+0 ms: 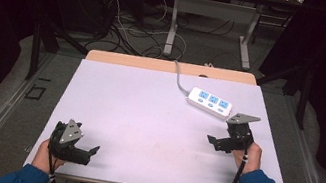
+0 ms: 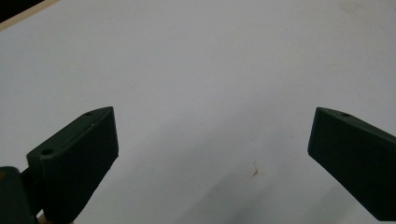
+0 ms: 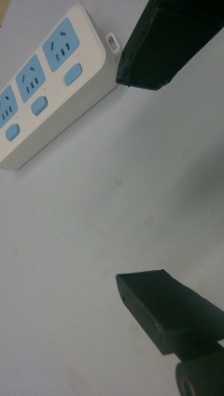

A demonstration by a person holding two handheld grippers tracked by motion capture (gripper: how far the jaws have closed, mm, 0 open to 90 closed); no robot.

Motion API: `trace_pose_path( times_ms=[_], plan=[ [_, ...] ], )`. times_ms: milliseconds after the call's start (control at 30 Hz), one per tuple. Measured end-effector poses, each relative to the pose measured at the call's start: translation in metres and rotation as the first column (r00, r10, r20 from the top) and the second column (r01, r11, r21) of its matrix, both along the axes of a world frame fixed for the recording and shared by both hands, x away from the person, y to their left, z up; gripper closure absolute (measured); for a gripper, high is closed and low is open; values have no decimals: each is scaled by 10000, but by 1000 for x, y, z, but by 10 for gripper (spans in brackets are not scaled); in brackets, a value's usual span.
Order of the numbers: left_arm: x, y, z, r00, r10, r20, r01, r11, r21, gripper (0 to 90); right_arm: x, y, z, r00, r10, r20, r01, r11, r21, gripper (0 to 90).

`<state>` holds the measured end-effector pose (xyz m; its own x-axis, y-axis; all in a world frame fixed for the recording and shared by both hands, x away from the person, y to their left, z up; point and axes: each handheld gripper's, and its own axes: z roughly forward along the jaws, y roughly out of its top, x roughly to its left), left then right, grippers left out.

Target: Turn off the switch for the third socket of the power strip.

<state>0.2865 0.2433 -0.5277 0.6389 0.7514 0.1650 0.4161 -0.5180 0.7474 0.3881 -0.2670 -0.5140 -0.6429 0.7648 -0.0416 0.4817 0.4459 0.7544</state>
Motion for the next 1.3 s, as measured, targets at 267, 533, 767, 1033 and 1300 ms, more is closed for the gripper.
trace_pose_path(
  times_ms=[267,533,767,1033,1300],
  plan=[
    [0,0,0,10000,37,52,-37,10000,25,18,10,-1,-1,9999,-119,-94,119,9999,47,43],
    [0,0,0,10000,50,31,-50,10000,-15,18,21,-4,1,9996,-256,-70,257,9995,193,43],
    [0,0,0,10000,69,45,-69,10000,-2,18,28,-5,2,9993,-364,-68,365,9991,213,42],
    [1,0,0,10000,71,41,-71,10000,8,18,36,-9,4,9985,-546,-66,548,9977,407,41],
    [1,0,0,10000,52,44,-52,10000,34,18,44,-12,6,9975,-712,-12,712,9964,463,38]
  ],
)
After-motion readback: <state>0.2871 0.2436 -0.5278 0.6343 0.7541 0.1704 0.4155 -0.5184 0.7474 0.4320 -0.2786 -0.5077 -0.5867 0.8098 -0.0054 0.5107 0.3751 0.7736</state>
